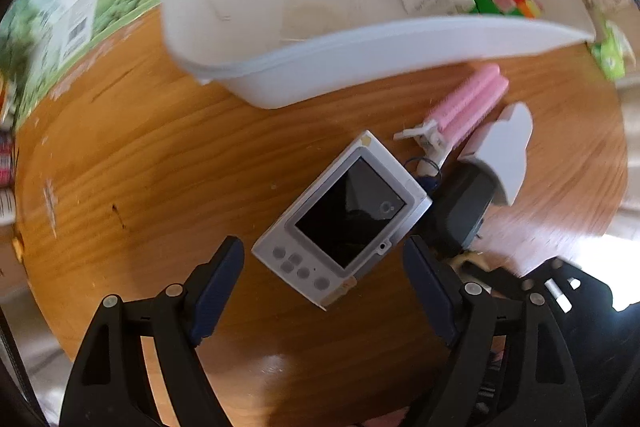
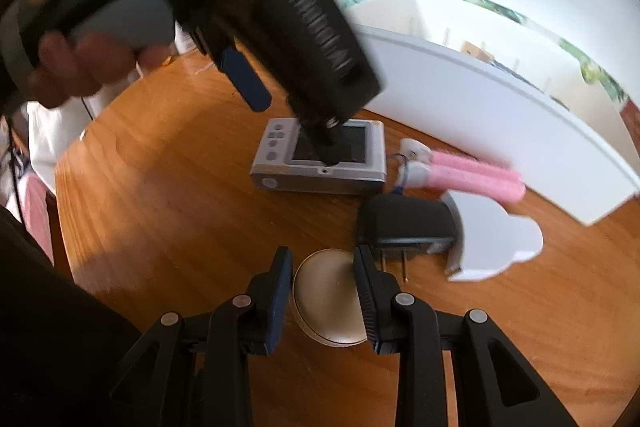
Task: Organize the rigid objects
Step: 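Grasp the white handheld device with the left tool while the right tool grasps the round beige compact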
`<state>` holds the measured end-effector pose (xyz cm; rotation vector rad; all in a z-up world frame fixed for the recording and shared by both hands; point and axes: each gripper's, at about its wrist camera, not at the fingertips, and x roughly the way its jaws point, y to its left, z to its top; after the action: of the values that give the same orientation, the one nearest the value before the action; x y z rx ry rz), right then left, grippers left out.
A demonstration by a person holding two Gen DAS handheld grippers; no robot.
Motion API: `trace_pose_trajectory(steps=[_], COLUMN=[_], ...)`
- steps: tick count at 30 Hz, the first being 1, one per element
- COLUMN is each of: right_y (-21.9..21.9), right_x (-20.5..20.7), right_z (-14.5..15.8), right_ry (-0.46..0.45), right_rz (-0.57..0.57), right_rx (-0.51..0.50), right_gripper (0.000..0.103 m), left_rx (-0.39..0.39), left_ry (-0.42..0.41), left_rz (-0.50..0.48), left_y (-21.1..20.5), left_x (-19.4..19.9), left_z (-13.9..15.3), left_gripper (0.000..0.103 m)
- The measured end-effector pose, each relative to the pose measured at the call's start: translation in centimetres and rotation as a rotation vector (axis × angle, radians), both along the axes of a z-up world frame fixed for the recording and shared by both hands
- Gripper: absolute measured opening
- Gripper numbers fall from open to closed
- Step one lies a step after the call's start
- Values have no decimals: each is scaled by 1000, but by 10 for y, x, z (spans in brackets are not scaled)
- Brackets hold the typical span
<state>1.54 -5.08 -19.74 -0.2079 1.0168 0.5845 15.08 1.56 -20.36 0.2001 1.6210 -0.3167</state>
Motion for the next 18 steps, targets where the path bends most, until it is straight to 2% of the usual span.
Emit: trace_pose_trajectory(steps=[4,6,12,14,18], right_y=[-17,-21,-24,-24,-25], right_x=[0,3,4,5,2], right_z=[-2,-3,-5,-7,-8], right_ry=[27,40,60,68,85], right_rz=[-52,-71,-110,-116,-116], right_rx=[30,34,34,32,24], right_gripper=[34,44,59,60,60], left_rx=[31,31,60,69,55], left_ry=[8,11,29,38,61], left_rz=[-55,-70,-102,-102,-60], left_y=[-1,-6,-17,-29,-24], left_x=[0,1,-2,-3,8], left_z=[-11,-14,-26,-31,-37], left_gripper=[84,84,84,84,84])
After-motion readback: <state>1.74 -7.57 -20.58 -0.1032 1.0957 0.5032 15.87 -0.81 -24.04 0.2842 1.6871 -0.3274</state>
